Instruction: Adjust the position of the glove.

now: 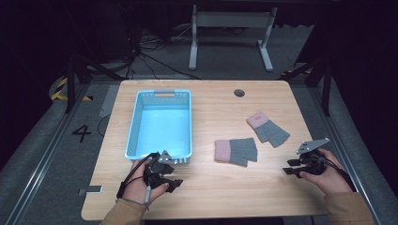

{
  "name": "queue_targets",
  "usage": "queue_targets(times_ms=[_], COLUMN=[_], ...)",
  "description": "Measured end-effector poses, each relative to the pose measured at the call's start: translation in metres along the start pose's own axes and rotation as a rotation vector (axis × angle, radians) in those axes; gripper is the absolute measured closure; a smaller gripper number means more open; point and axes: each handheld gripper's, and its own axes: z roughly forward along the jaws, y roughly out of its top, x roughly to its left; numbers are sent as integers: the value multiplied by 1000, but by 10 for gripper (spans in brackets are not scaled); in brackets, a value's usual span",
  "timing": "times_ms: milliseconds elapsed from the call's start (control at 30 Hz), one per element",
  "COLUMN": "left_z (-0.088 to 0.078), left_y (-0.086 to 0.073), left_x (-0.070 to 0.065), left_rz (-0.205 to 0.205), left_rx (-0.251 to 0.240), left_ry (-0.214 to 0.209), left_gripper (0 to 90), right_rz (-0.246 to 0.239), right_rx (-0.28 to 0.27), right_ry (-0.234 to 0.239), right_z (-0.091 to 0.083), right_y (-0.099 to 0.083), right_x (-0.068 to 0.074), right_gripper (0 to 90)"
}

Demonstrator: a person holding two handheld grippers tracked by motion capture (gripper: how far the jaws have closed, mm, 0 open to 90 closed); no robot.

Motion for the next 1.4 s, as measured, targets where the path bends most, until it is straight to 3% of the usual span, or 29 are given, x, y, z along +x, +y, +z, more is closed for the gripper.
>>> queue_targets(times_ms=[233,433,633,767,900,1167,1400], left_z=[-3,-3,-2,0,1,2,4], left_y=[2,2,1,2,2,2,3], left_x=[0,0,-3,-5,-5,-3,-4], left_rz=[-2,-7,-3,11,10,12,16], left_rx=[-11,-30,-46,-45,-66,-89,-97], left_ry=[1,4,9,6,-17,-26,-55], left_gripper=[449,407,384,382,401,409,430], right_rz=[4,12,-9,-29,-38,-122,-121], right_rx=[-24,-74,-105,-111,-132,-124,-117], right_ry=[6,9,18,37,89,72,60], right_z=[-1,-4,-3,3,12,28,43], right_y=[2,17,38,50,63,88,103], right_x=[2,7,16,23,30,39,39], right_gripper=[535,505,486,481,477,473,471])
